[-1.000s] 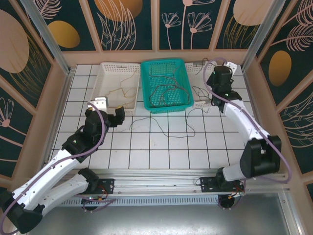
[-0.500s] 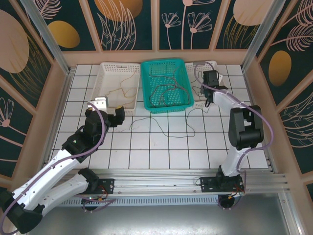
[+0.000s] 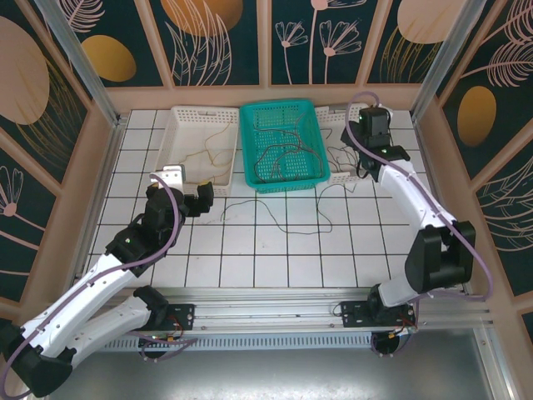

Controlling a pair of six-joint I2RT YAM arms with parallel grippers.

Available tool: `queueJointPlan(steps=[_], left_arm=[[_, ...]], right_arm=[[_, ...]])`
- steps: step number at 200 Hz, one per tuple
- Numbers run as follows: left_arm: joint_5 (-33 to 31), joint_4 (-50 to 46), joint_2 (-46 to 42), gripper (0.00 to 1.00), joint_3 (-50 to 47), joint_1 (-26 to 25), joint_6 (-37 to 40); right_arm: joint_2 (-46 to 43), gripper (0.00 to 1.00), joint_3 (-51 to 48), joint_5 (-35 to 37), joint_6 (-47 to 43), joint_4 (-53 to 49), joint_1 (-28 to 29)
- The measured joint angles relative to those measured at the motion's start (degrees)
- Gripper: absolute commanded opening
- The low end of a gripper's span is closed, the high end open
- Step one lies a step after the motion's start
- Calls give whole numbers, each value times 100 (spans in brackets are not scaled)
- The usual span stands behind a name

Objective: Untangle the cables

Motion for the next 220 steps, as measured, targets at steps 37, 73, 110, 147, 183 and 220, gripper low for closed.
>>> queueJointPlan(steps=[37,73,110,147,183,220], left_arm=[[0,-2,0,98,4,0,2],[17,-4,0,99,39,0,37],[39,-4,79,98,63,0,44],[37,-22,83,98,63,0,44],[37,-46,85,98,63,0,44],[37,-48,83,99,63,0,44]], right_arm=[[-726,68,-1027,-125,55,-138,1139],[-1657,69,-2754,-144,522,-328,2299],[-1897,70,-3574,98,994,-616,2754],[-1635,71,-3652,673,1222,-699,2715],[-1032,66,-3689,699,1274,-437,2400],[-802,63,-3941,299,1248,15,2157]])
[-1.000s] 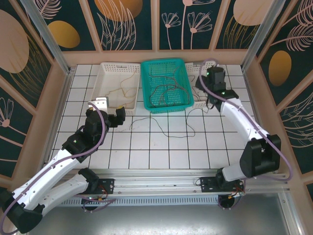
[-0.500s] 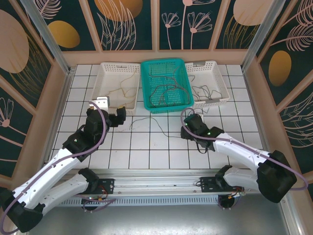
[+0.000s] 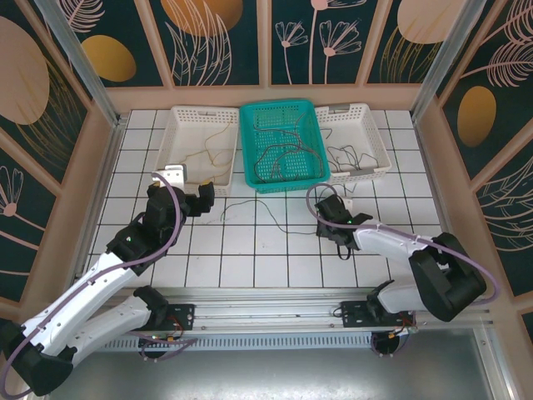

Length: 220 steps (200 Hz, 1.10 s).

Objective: Untangle the cables

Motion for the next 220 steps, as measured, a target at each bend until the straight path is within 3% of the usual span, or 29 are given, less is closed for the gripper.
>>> queueJointPlan(steps=[35,68,87,119,153,188,220], left_arm=[[0,0,2,98,0,0,0],[0,0,2,98,0,0,0],[0,0,2,98,0,0,0],[0,0,2,99,0,0,0],[0,0,15,99,0,0,0],[0,0,37,99,0,0,2],[2,0,66,98,0,0,2]], right_arm=[[249,48,-46,-249,-90,317,0],[282,14,-42,-275,-142,448,-50],[282,0,-39,-448,-138,573,-50],[-101,0,-31,-555,-151,452,-79],[-1191,0,306,-586,-254,-76,-114],[-2124,0,1414,-623,-332,-774,-114],[-2275,0,2769,-684,-492,-1296,-114]])
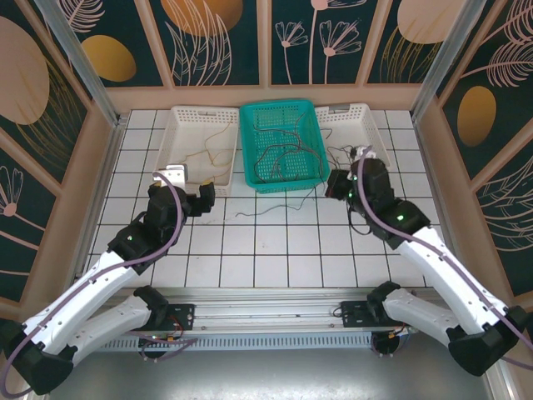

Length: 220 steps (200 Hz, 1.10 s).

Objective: Untangle the cables

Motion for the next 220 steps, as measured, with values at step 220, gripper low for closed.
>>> queueJointPlan(steps=[220], left_arm=[[0,0,192,99,0,0,17]], right_arm=[[3891,0,6470,1495,-1611,-699,-1408]])
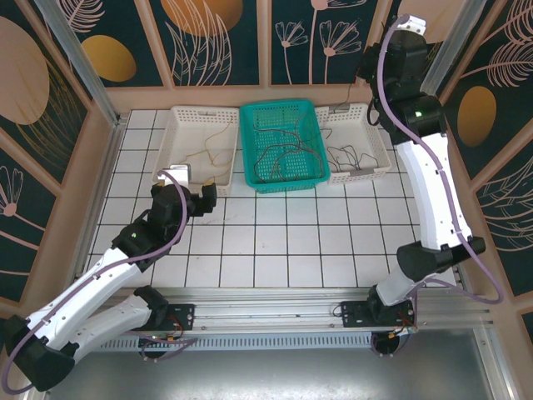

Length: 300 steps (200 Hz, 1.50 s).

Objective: Untangle the cables

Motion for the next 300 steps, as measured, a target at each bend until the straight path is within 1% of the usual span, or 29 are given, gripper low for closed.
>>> queueJointPlan(steps=[37,63,76,101,116,145,202,231,255,269,273,283,290,295,300], left_arm=[[0,0,4,99,0,0,0],[0,0,7,99,0,0,0],[0,2,7,98,0,0,2],[0,0,4,99,0,0,2],[2,0,4,98,0,0,4],[4,0,7,99,0,0,20],[4,0,4,99,0,0,22],[4,0,4,99,0,0,22],[22,0,4,99,0,0,22],[24,0,4,99,0,0,22],[26,0,7,98,0,0,22],[42,0,4,98,0,0,22],[46,0,4,98,0,0,22],[48,0,4,99,0,0,22],[48,0,7,98,0,0,22]], right_arm=[[249,0,44,151,-90,229,-188],[247,0,-328,216,-101,463,-424],[181,0,-831,240,-81,693,-503],[-4,0,-2229,212,68,1051,-597],[-9,0,-2909,153,164,1161,-647],[-9,0,-3703,87,315,1314,-693],[116,0,-4035,-529,581,1589,-693],[656,0,-4030,-833,708,1596,-763],[1292,0,-3919,-1047,807,1458,-896],[1519,0,-3906,-1143,826,1362,-951],[1554,5,-3906,-1172,828,1329,-957],[1587,23,-3908,-1261,846,1255,-981],[1580,34,-3908,-1303,855,1237,-984],[1558,39,-3908,-1344,846,1237,-981],[1526,42,-3908,-1368,896,1241,-981]])
